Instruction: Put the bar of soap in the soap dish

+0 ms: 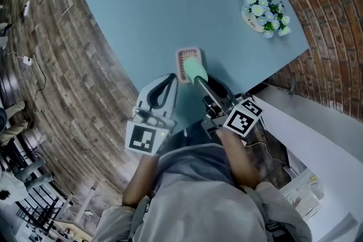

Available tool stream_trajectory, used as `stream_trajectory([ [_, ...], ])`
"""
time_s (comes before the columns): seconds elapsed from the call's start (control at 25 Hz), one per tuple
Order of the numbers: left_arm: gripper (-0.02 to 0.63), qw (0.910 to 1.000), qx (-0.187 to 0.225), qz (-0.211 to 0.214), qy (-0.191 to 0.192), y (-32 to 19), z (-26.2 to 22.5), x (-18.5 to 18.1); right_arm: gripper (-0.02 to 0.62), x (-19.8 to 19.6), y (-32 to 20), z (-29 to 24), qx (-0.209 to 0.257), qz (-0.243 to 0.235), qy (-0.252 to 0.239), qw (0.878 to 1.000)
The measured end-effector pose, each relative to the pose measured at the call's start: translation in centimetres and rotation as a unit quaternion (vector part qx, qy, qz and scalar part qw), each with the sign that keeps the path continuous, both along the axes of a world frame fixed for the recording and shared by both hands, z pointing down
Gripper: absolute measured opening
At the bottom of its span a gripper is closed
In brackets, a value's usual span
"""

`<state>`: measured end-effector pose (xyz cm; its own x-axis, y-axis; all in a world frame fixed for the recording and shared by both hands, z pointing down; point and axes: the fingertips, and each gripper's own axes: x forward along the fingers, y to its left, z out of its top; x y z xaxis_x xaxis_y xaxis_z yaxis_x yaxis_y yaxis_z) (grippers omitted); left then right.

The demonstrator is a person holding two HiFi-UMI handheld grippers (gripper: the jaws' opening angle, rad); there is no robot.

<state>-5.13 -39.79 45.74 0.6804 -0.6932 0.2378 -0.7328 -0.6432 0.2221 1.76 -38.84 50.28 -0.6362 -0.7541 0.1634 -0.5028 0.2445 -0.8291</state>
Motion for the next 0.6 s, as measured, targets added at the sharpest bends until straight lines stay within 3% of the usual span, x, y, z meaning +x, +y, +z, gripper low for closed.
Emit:
stream_trajectory([
  [0.6,0.003,0.9998,-0.013,-0.011,0.011,-0.3,1.8,0.2,0.121,0.0,-1.8,7.2,-0.121,0.043,0.031,0.991],
])
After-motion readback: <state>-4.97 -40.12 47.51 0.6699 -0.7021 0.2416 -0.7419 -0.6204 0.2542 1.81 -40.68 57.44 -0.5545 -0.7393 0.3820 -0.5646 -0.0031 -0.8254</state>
